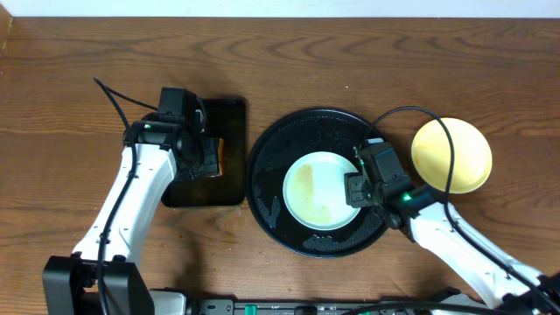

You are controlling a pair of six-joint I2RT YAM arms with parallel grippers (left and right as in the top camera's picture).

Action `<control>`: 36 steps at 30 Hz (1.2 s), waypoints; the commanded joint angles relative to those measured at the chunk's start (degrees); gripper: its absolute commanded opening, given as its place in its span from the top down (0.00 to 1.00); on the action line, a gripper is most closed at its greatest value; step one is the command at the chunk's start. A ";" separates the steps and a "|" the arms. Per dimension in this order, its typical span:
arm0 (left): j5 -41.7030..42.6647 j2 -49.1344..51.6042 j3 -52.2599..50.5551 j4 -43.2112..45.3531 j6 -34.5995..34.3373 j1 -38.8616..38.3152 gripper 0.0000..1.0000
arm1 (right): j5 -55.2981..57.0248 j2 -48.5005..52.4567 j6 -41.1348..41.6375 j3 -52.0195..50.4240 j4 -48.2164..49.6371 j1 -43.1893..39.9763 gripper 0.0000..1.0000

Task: Clean dirty plates on tray and stack at the side
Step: 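Slide the green plate toward the right edge of the round tray with right gripper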

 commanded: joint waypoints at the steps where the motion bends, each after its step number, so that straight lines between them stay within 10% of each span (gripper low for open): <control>1: -0.09 0.09 -0.13 -0.31 -0.76 0.13 0.51 | 2.16 3.63 0.48 -0.44 1.51 0.22 0.31; 7: -0.09 0.07 -0.13 -0.31 -0.76 0.13 0.51 | 1.75 9.51 0.92 -0.44 4.33 0.22 0.35; 15: -0.11 0.09 -0.13 -0.31 -0.76 0.13 0.51 | 0.85 12.13 0.90 -0.44 5.27 0.24 0.99; 36: -0.09 0.09 -0.13 -0.28 -0.76 0.13 0.51 | 5.66 -3.96 -5.38 0.13 5.51 -1.49 0.99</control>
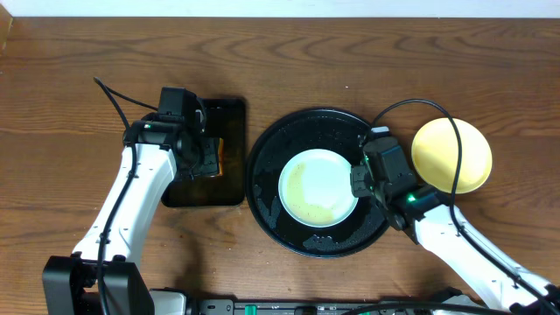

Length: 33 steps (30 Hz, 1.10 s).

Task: Clean dirty plates on tray and stack at the side
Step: 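Slide the green plate toward the right edge of the round tray with right gripper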

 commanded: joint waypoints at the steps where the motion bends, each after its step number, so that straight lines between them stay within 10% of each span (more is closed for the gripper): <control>1: -0.11 0.09 -0.13 -0.22 -0.76 0.13 0.51 | 1.51 -1.01 -2.71 -0.02 -0.07 -0.72 0.99; 11: -0.09 0.07 -0.13 -0.22 -0.76 0.13 0.51 | -13.53 -0.74 6.14 6.75 -10.82 -3.26 0.99; 18: -0.11 0.07 -0.13 -0.13 -0.76 0.13 0.51 | -15.58 4.94 -2.40 19.52 -28.17 -6.91 0.91; 33: -0.09 0.09 -0.13 -0.15 -0.76 0.13 0.51 | -17.14 25.16 -4.63 20.13 -25.33 -6.51 0.81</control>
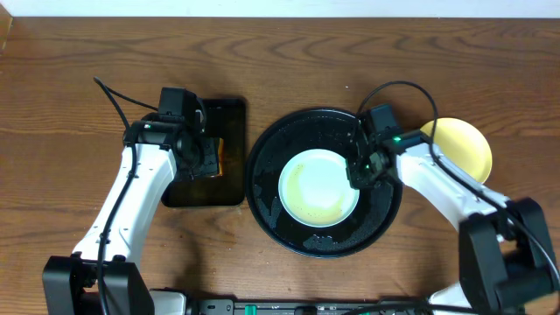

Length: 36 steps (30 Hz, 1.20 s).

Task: Clean dirty plates on tray and stack at the side
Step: 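Slide the green plate toward the right edge of the round tray with right gripper, then lift the green plate with right gripper and place it on the yellow plate stack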

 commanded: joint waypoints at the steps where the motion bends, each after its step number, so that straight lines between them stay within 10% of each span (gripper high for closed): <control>1: -0.09 0.07 -0.13 -0.20 -0.76 0.13 0.51 | -0.63 3.37 -0.76 0.33 0.02 -0.11 0.81; 6: -0.11 0.09 -0.13 -0.17 -0.76 0.13 0.51 | -0.57 6.84 -0.79 0.33 0.15 -0.13 0.99; 36: -0.11 0.07 -0.13 0.02 -0.76 0.13 0.51 | 17.73 -16.09 -8.52 0.42 4.66 -2.82 0.99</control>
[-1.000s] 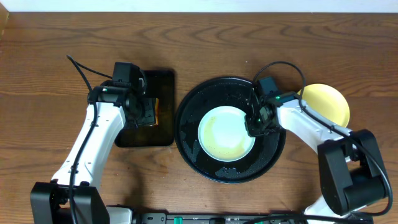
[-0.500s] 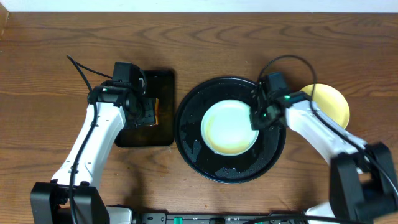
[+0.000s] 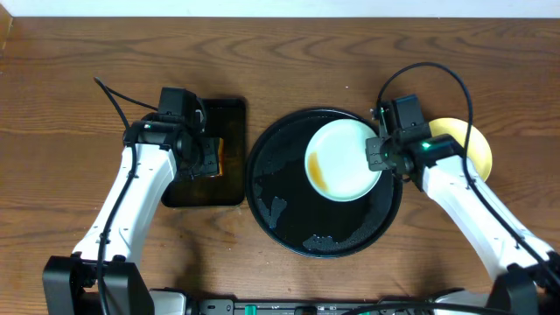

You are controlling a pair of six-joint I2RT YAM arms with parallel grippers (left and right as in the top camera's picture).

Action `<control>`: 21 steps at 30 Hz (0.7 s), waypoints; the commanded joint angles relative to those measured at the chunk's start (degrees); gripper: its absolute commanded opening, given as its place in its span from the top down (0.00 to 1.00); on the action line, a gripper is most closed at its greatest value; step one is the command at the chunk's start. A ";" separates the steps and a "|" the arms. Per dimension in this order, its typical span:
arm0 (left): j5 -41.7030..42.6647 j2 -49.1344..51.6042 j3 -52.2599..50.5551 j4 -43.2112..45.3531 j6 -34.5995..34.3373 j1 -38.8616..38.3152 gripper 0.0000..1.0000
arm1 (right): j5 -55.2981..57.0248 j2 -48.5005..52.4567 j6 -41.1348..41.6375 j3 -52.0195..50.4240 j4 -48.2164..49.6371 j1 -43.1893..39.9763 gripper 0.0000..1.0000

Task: Clean dirty plates on tray and stack at the side
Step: 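Lift the green plate with right gripper and place it on the yellow plate stack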

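A white plate point(image 3: 341, 160) with a brown smear near its left edge is tilted up over the upper right of the round black tray point(image 3: 289, 210). My right gripper point(image 3: 376, 156) is shut on the plate's right rim. A yellow plate point(image 3: 468, 144) lies on the table right of the tray, partly behind the right arm. My left gripper point(image 3: 213, 157) is down on the small black rectangular tray point(image 3: 219, 118), its fingers around a brown sponge point(image 3: 221, 156); whether they grip it cannot be told.
Wet patches and droplets show on the round tray's floor. The left arm's cable trails to the upper left. Bare wooden table lies around both trays.
The right gripper has lifted the white plate off the tray's middle and moved it up and right, tilted. The left arm has not moved.
The white plate lay flat in the round tray with the right gripper at its right rim. It then sat slightly further left, and the right arm swung round to reach from above right. Now the plate is held raised toward the yellow plate. The left arm stayed at the sponge throughout.
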 commanded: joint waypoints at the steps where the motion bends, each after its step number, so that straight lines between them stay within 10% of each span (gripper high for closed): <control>1: -0.11 0.07 -0.13 0.07 -0.76 0.13 0.51 | 4.44 -4.52 -4.79 0.11 1.46 0.39 0.99; 21: -0.11 0.09 -0.13 0.59 -0.76 0.13 0.51 | 48.17 -8.98 -10.32 0.09 6.21 26.93 0.99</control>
